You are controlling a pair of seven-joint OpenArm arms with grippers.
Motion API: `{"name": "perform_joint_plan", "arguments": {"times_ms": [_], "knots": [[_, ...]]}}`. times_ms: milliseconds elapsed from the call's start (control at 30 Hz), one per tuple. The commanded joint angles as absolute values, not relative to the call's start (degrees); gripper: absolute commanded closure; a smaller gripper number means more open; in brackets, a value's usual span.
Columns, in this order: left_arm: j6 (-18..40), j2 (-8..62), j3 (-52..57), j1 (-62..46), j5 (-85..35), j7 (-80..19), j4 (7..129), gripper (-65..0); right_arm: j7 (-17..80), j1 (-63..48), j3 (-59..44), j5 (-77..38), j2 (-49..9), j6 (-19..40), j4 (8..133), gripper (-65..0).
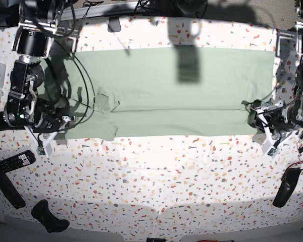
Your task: Fold the T-shirt properly
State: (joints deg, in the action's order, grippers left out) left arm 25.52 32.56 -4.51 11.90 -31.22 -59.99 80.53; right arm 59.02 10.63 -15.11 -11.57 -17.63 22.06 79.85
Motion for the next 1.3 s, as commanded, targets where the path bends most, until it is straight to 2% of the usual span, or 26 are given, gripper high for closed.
{"name": "perform_joint_plan", "arguments": {"times_ms": [0,100,267,567,633,767,933,1033,1267], "knots": [[25.28,33.50,-4.10,13.17,-31.62,-59.07,81.52,-21.3,57.47,12.05,-15.33,-11.03,-18.41,22.24,80.86,-21.0],[25.28,33.50,-4.10,13.17,-31.62,-59.07,81.52,-21.4,55.24,12.05,-15.33,-8.05,-18.41,22.22,80.86,-23.3],[25.28,33.50,-4.10,13.17,-31.64,-59.07,81.52,-21.3,54.96,12.03,-15.33,-7.22,-18.41,22.24,80.86,-39.4],[25.28,33.50,-4.10,13.15,-31.62,-59.09,81.52,-21.3,54.85,12.03,-15.31,-7.94,-18.39,22.22,76.47,-39.2],[25.28,33.50,-4.10,13.15,-31.62,-59.09,81.52,-21.3,54.33,12.03,-15.31,-7.86,-18.39,22.24,74.46,-35.5],[25.28,33.50,-4.10,13.17,-31.62,-59.07,81.52,-21.4,54.06,12.16,-15.31,-7.81,-18.41,22.31,74.06,-20.6],[25.28,33.50,-4.10,13.17,-31.64,-59.07,81.52,-21.3,53.89,12.21,-15.31,-7.79,-18.39,22.61,74.61,-10.5],[25.28,33.50,-4.10,13.15,-31.62,-59.07,81.52,-21.3,53.89,12.23,-15.31,-7.66,-18.39,25.08,74.61,-1.3],[25.28,33.50,-4.10,13.15,-31.62,-59.09,81.52,-21.3,53.95,12.21,-15.31,-7.68,-18.39,28.77,74.63,0.0]]}}
